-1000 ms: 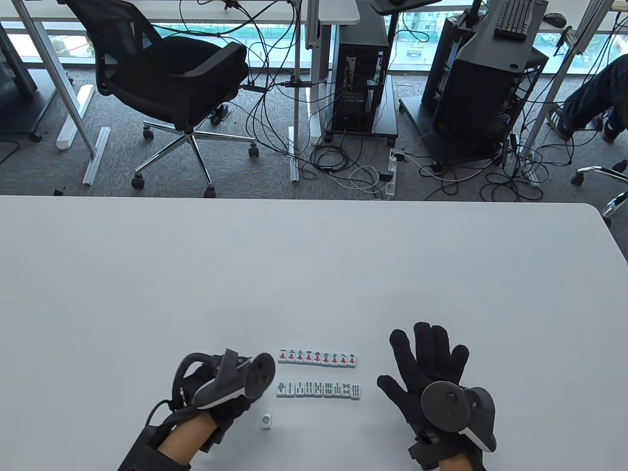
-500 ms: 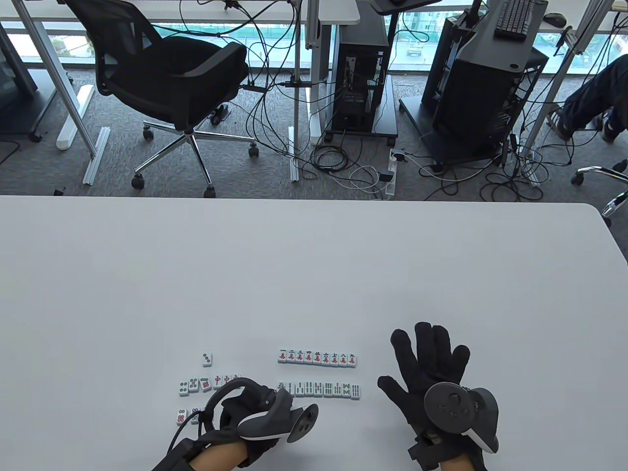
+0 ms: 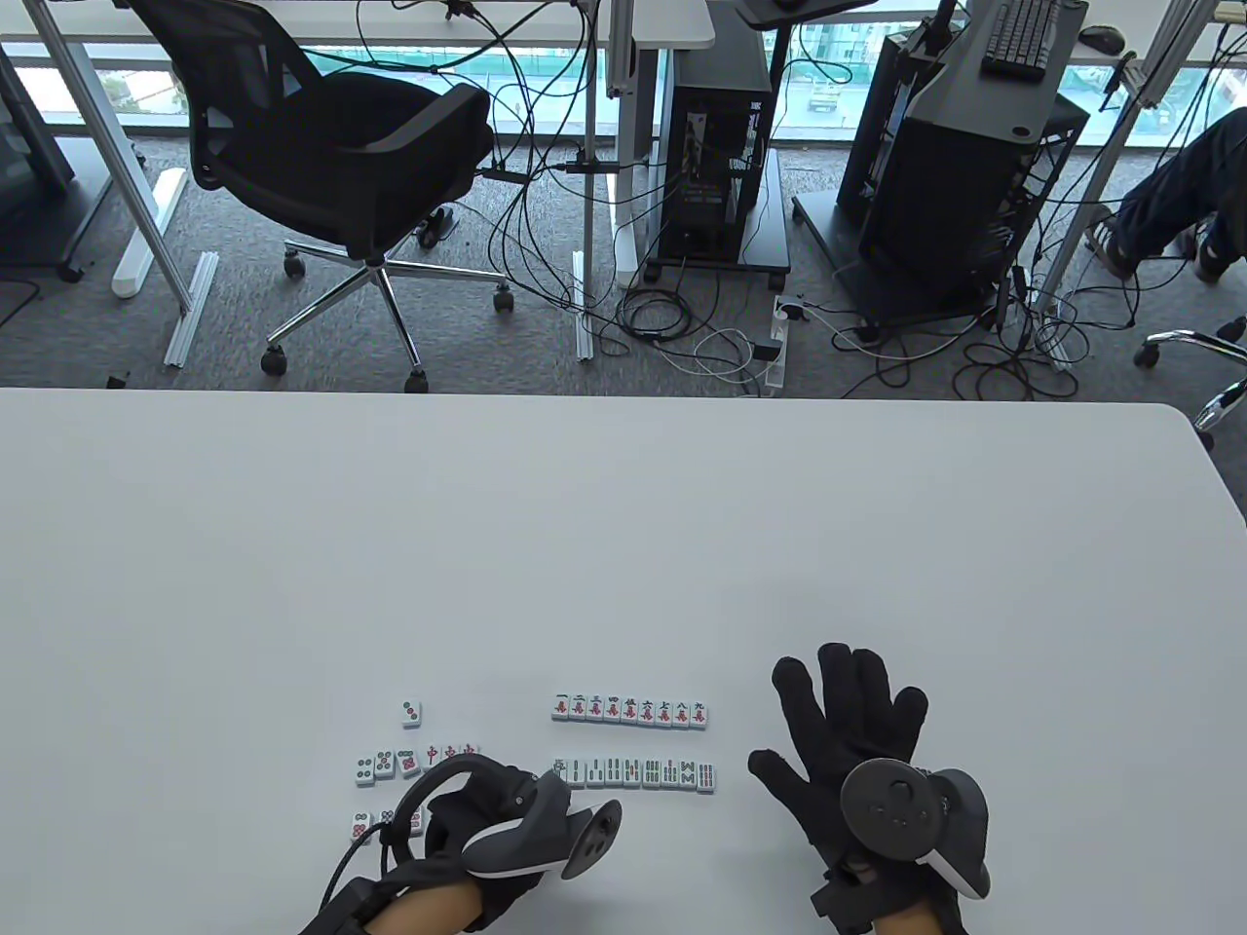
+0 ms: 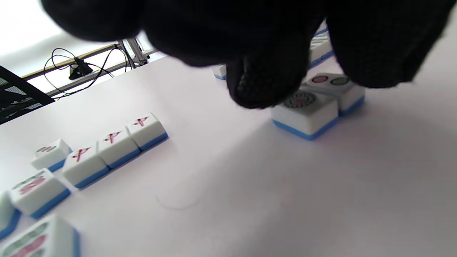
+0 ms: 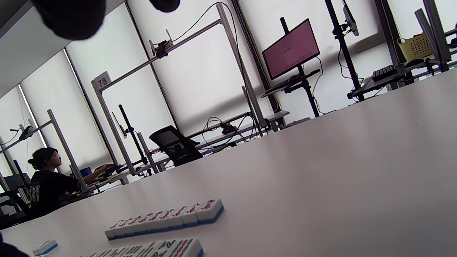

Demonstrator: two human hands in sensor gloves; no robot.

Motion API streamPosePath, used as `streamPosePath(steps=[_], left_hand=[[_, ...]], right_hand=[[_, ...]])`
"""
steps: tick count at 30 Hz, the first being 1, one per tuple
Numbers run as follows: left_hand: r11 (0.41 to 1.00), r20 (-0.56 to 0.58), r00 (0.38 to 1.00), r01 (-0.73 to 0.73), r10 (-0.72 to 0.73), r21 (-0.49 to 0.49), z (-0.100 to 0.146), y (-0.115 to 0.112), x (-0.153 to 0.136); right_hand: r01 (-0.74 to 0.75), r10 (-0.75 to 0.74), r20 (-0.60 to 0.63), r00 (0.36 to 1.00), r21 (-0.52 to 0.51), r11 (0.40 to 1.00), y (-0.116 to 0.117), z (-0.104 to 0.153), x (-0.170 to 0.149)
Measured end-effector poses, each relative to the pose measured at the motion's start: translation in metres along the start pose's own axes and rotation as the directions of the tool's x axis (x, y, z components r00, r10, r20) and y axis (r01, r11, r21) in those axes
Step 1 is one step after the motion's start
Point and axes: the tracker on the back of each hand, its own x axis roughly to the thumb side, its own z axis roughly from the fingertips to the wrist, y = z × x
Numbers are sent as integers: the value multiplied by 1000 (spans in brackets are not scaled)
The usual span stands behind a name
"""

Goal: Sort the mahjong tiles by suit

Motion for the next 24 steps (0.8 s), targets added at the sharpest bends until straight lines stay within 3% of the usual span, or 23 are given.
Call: streamPosePath(steps=[4, 8, 15, 24], left_hand=[[994, -130, 991, -3, 17, 109, 8, 23, -37], [993, -266, 964, 6, 25, 117, 8, 29, -83], [1000, -398, 918, -12, 4, -18, -9, -4, -138], [984, -367, 930, -39, -29, -175, -38, -46, -140]], right_hand=[[-14, 14, -16, 1000, -1, 1000, 0, 0, -1], [-5, 5, -20, 1000, 4, 1000, 0, -1, -1], [-7, 8, -28, 1000, 14, 1000, 1, -2, -2], [0, 1, -46, 999, 16, 1000, 0, -3, -4]])
